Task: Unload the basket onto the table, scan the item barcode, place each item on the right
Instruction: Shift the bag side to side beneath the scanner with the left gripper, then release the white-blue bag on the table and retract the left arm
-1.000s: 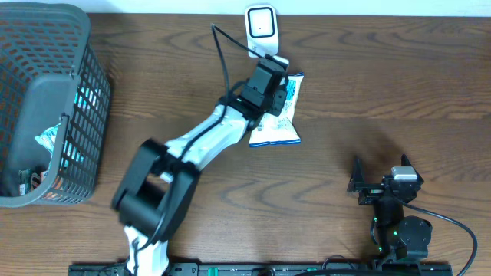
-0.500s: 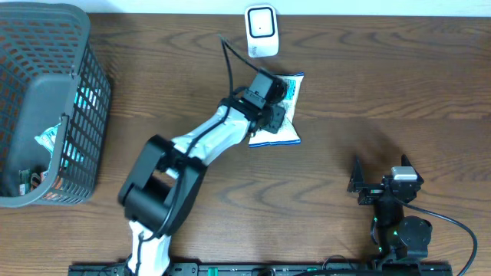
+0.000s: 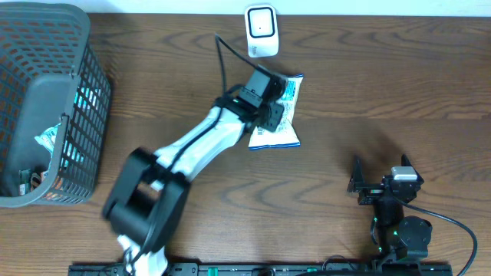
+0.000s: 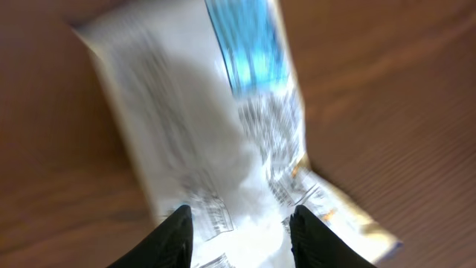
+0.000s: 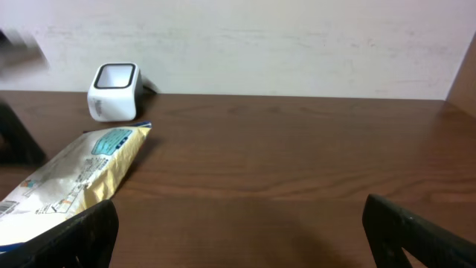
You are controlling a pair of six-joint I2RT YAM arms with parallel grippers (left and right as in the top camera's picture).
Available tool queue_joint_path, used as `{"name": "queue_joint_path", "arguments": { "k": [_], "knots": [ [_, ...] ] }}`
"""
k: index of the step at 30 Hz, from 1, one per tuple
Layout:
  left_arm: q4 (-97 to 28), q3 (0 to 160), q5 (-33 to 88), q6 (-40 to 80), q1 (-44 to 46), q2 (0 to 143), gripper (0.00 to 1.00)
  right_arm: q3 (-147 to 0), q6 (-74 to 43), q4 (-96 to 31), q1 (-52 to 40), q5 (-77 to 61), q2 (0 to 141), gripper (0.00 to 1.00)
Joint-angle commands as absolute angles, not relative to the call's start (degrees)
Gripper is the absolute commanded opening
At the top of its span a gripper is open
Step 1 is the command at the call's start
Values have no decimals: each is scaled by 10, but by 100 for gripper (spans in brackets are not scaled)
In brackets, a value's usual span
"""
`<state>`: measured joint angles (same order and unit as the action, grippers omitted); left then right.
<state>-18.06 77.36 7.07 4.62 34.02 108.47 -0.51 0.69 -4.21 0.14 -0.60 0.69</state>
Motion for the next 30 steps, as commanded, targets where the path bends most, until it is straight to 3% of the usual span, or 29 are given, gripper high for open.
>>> {"name": "queue_joint_path", "arguments": {
  "k": [1,8,12,19,23,30],
  "knots": [
    [-184,776,-20,43,335,999,46,-3,13,-43,-4,-5,4,99],
    [-228,775,-123,-4,275,965,58,-3,13,-43,-4,-5,4,99],
    [-252,775,-123,-4,219,973,76,-3,13,-43,-4,-5,4,99],
    [-253,775,-44,-2,126,1010,80,-3,14,-43,-4,-5,4,99],
    [-256,775,-34,-2,93,1034,99,-3,14,-43,-4,-5,4,99],
    [-253,775,-36,-2,70,1041,98,-3,13,-43,-4,-5,4,99]
  ]
}}
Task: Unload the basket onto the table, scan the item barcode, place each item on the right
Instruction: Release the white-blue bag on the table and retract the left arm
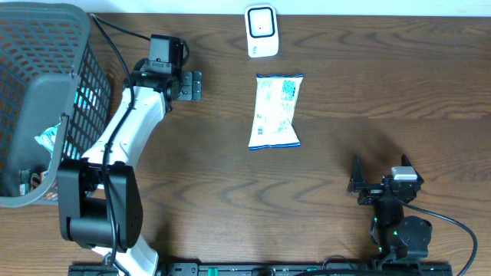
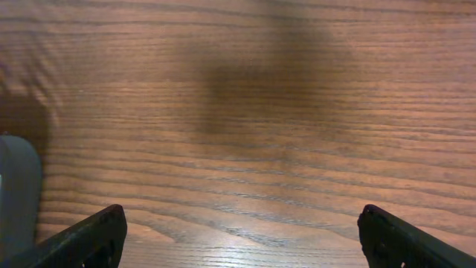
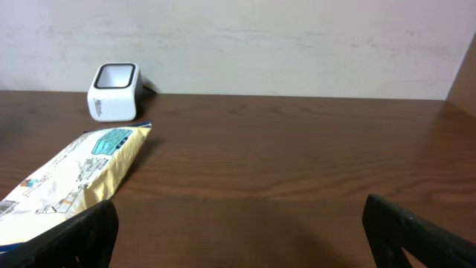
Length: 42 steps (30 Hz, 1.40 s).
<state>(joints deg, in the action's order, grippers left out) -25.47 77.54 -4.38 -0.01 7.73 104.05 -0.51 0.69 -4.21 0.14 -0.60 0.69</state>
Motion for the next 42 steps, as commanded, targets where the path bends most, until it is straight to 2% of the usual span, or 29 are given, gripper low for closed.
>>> {"name": "queue_joint_path", "arguments": {
  "k": [1,14,42],
  "knots": [
    [-252,775,-36,-2,68,1041,98,-3,13,-43,-4,-5,4,99],
    [-282,775,-36,-2,11,1041,98,-3,13,-43,-4,-5,4,99],
    [-282,775,-36,-2,10,1041,98,-3,13,-43,-4,-5,4,99]
  ]
}}
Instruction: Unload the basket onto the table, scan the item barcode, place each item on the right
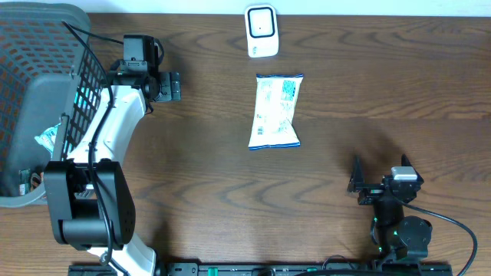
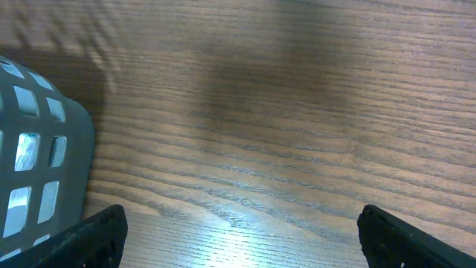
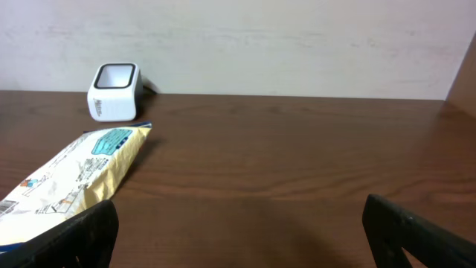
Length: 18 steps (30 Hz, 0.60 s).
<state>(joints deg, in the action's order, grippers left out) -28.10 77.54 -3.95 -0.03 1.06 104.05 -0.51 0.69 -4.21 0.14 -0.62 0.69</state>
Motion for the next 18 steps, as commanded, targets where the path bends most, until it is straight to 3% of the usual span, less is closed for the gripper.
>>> {"name": "queue_joint_path", "arguments": {
  "k": [1,13,18],
  "knots": [
    [-282,775,-36,-2,10,1041,98,-3,13,-43,-4,-5,4,99],
    [-282,775,-36,-2,10,1041,98,-3,11,-33,-4,-9,4,99],
    [-282,775,-36,-2,10,1041,98,-3,-105,23,-4,-131,4,99]
  ]
}}
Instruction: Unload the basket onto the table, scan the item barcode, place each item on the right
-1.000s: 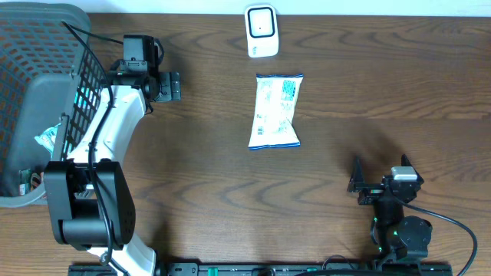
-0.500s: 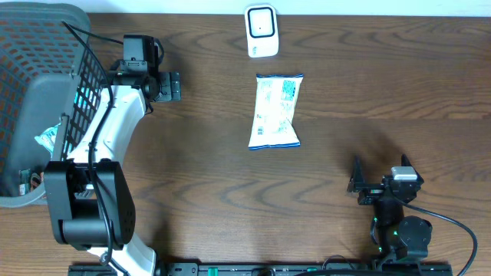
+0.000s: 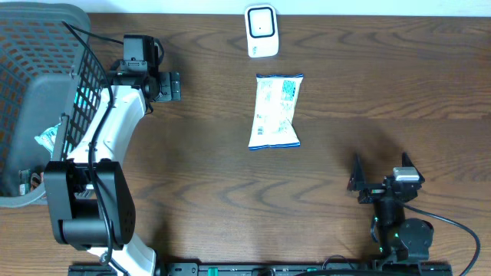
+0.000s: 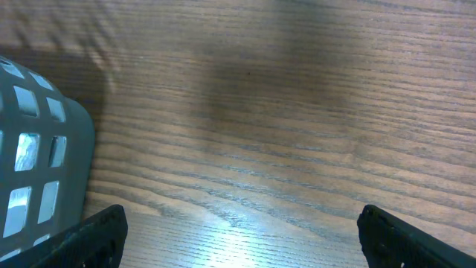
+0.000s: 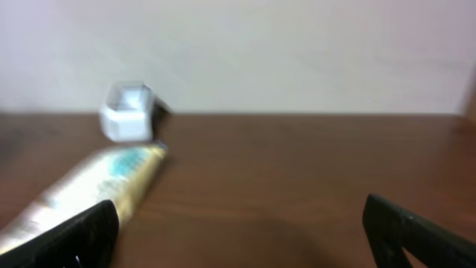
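Note:
A white and blue snack packet (image 3: 275,110) lies flat on the wooden table, just in front of the white barcode scanner (image 3: 261,31) at the back edge. Both also appear blurred in the right wrist view, packet (image 5: 89,192) and scanner (image 5: 128,112). My left gripper (image 3: 173,86) hangs open and empty beside the basket, far left of the packet; its view shows only bare wood between its fingertips (image 4: 89,237). My right gripper (image 3: 381,172) sits open and empty near the front right.
A dark mesh basket (image 3: 42,100) with several packaged items stands at the far left; its grey corner (image 4: 37,164) shows in the left wrist view. A pale wall (image 5: 297,45) runs behind the table.
The right wrist view has gone blurred and shifted slightly, so the right arm has begun to move. The left arm and the packet are where they were.
My left gripper was over the packet near the scanner, fingers around its end. A second later the packet lay alone on the table and the left gripper was open off to the left. Then it stood nearer the basket, where it stays.

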You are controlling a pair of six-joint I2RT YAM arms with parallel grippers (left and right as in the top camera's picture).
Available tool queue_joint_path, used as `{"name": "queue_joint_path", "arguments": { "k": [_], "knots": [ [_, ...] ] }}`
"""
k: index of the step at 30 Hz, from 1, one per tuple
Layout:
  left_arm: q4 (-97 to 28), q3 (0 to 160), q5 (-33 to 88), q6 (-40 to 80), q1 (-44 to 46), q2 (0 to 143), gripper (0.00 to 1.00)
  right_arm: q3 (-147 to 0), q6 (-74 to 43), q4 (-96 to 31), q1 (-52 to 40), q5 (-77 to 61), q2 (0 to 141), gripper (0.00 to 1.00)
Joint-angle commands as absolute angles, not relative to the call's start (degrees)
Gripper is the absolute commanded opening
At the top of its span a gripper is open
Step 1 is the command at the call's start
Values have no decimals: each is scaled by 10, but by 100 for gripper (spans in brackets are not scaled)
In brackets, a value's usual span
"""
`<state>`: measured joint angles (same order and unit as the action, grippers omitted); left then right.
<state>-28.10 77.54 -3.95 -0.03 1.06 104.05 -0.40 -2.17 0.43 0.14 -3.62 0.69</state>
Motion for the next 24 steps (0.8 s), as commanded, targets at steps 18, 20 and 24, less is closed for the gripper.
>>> {"name": "queue_joint_path", "arguments": {
  "k": [18,20,24],
  "knots": [
    [-282,775,-36,-2,10,1041,98,-68,-217,429,-4,-169,18,99],
    [-282,775,-36,-2,10,1041,98,-107,-180,404,-4,-168,43,99],
    [-282,775,-36,-2,10,1041,98,-250,-99,302,-4,-172,190,99]
  ]
}}
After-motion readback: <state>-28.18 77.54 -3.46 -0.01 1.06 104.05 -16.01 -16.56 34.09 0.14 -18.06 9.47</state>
